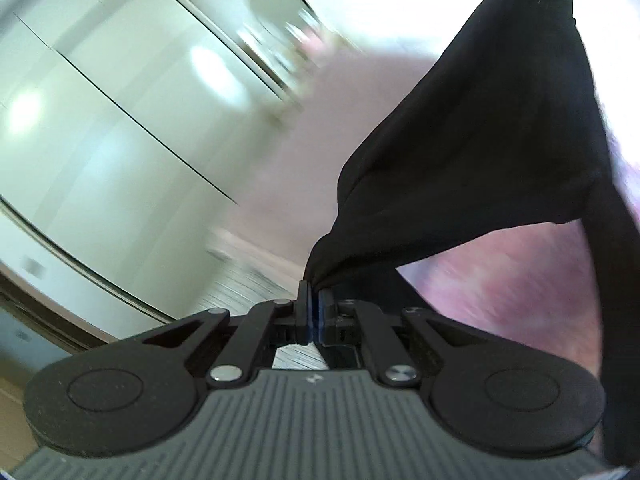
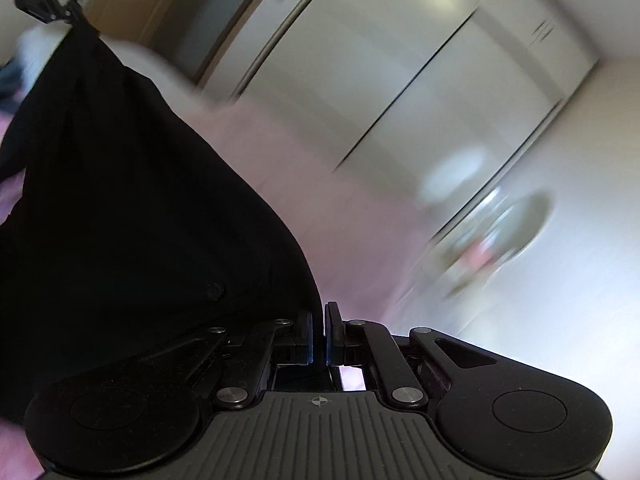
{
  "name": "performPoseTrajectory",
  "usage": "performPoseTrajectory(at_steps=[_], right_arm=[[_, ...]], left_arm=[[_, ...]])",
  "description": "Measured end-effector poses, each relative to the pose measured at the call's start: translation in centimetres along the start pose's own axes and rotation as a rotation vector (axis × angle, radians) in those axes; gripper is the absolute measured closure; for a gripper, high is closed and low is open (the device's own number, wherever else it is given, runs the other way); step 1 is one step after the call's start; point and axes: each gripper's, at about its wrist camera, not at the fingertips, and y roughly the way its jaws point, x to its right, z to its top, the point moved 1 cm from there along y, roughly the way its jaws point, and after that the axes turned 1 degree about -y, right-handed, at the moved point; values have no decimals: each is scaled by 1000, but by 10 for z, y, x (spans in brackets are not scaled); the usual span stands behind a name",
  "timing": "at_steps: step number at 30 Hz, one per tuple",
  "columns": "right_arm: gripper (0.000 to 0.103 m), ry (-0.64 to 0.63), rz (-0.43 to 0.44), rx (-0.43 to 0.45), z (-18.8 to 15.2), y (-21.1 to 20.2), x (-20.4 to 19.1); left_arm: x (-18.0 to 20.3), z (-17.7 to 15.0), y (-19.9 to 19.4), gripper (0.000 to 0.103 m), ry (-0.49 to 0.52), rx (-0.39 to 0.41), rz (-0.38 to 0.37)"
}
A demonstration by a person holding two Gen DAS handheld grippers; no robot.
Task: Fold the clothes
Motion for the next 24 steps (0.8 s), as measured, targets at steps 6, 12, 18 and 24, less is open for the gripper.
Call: performPoseTrajectory(at_steps=[6, 12, 18, 24], right_arm=[[102, -71, -138, 127, 29, -94, -7], [103, -16, -115, -56, -58, -162, -83], [103, 186, 66, -445, -175, -195, -168], [103, 347, 232, -621, -211, -175, -204]], left_arm=[[-23, 24, -116, 100, 27, 104, 164], [132, -50, -162, 99, 45, -29, -167], [282, -122, -146, 100, -35, -271, -549], [308, -150, -107, 83, -120, -395, -588]])
